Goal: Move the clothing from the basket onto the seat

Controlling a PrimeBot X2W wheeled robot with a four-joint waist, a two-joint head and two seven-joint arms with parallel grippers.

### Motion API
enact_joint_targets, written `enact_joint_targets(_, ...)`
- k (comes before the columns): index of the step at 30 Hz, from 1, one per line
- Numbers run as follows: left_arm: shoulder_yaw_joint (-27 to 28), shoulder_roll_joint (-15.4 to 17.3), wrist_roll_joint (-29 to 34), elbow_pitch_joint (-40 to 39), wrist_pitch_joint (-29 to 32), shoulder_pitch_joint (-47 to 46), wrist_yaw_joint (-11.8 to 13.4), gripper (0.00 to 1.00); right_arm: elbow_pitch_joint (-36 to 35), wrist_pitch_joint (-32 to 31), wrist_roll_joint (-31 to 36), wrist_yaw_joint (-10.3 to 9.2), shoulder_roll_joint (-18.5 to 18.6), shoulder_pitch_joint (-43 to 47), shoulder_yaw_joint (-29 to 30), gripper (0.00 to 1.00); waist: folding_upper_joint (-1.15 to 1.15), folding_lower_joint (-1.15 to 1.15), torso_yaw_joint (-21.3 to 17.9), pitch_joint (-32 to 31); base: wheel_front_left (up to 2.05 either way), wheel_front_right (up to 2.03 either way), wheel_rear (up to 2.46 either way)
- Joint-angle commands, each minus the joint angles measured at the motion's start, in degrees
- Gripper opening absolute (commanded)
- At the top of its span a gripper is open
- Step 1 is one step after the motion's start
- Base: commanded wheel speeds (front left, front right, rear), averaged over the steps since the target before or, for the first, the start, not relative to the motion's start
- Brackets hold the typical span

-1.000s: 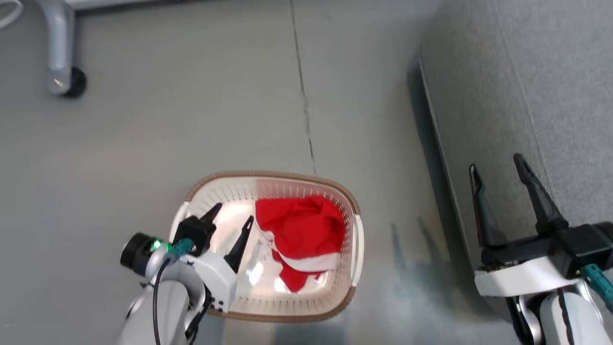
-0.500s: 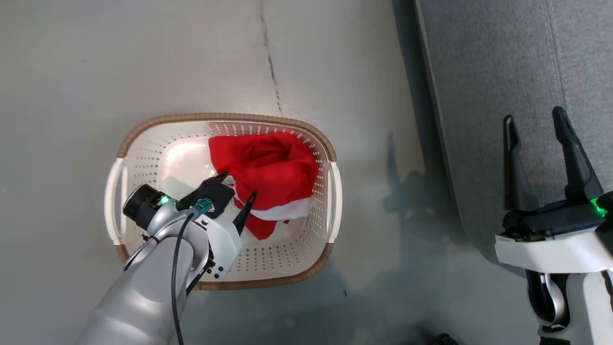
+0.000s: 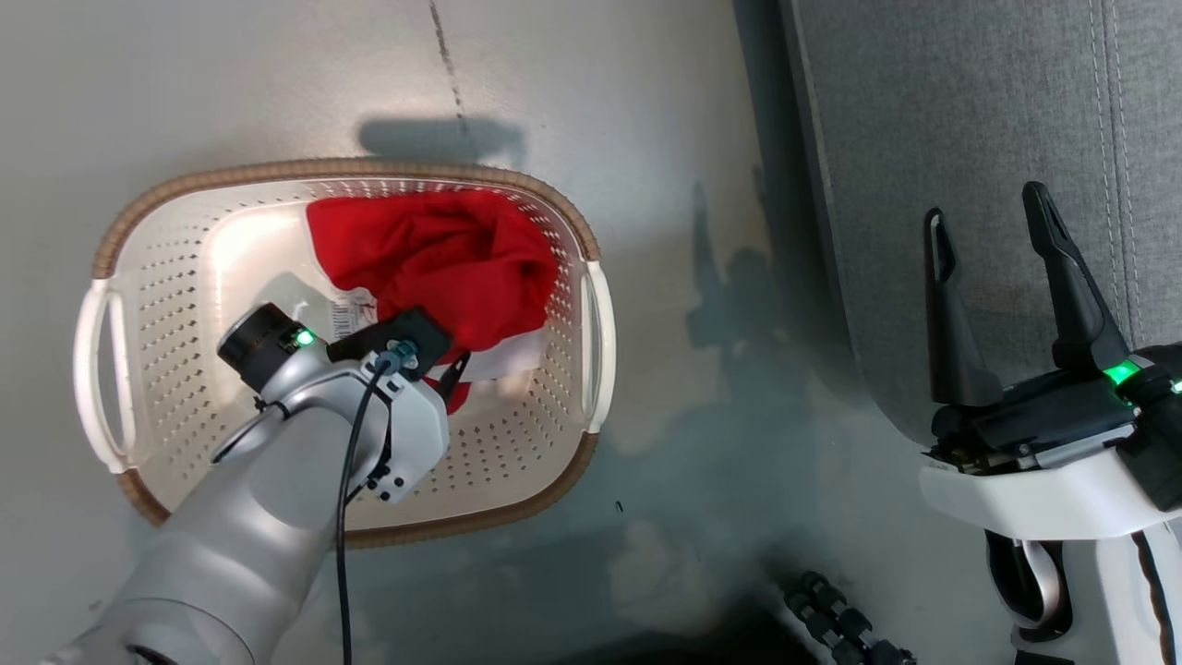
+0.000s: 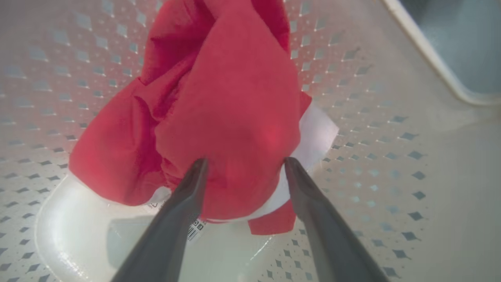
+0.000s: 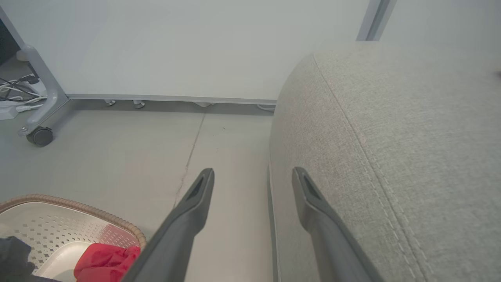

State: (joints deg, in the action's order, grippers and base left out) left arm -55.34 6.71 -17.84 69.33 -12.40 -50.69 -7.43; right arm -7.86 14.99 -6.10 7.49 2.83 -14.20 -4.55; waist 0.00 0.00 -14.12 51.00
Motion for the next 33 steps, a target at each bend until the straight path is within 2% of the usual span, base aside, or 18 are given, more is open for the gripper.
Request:
enact_joint_targets(1, -0.6, 0.8, -0.9, 0.4, -0.1, -1.7, -0.1, 1.00, -0.5, 0.3, -0.2, 0.01, 0.1, -0.8, -0.5, 1.00, 0.00, 0.00, -1.1, 1.3, 0.00, 0.00, 0.00)
enact_joint_targets(13, -5.0, 2.2, -5.2, 3.0, 3.0, -6.9, -0.1, 1.00, -5.7, 0.3, -0.6, 0.01, 0.1, -1.7, -4.7, 1.00, 0.00, 0.00, -4.0, 4.9, 0.00, 0.00, 0.00)
enact_joint_targets(16, -5.0, 2.4, -5.1, 3.6, 4.4, -7.7, 1.3, 1.00, -7.0, 0.3, -0.4, 0.00, 0.1, -1.6, -5.4, 1.00, 0.00, 0.00, -4.3, 5.4, 0.00, 0.00, 0.00)
enact_joint_targets(19, -4.8, 2.1, -5.5, 4.2, 7.8, -8.4, 3.7, 1.00, -8.6, 0.3, 0.0, 0.00, 0.1, -1.3, -6.2, 1.00, 0.00, 0.00, -4.6, 6.0, 0.00, 0.00, 0.00)
enact_joint_targets(23, -5.4, 1.9, -5.3, 4.5, 12.8, -8.9, 5.7, 1.00, -10.0, 0.3, 0.7, 0.00, 0.1, -0.6, -6.9, 1.00, 0.00, 0.00, -4.8, 6.3, 0.00, 0.00, 0.00)
enact_joint_targets(33, -6.8, 4.1, -5.1, 4.8, 19.4, -8.3, 7.8, 1.00, -11.2, 0.3, 1.1, 0.00, 0.1, -0.5, -7.0, 1.00, 0.00, 0.00, -4.9, 6.9, 0.00, 0.00, 0.00)
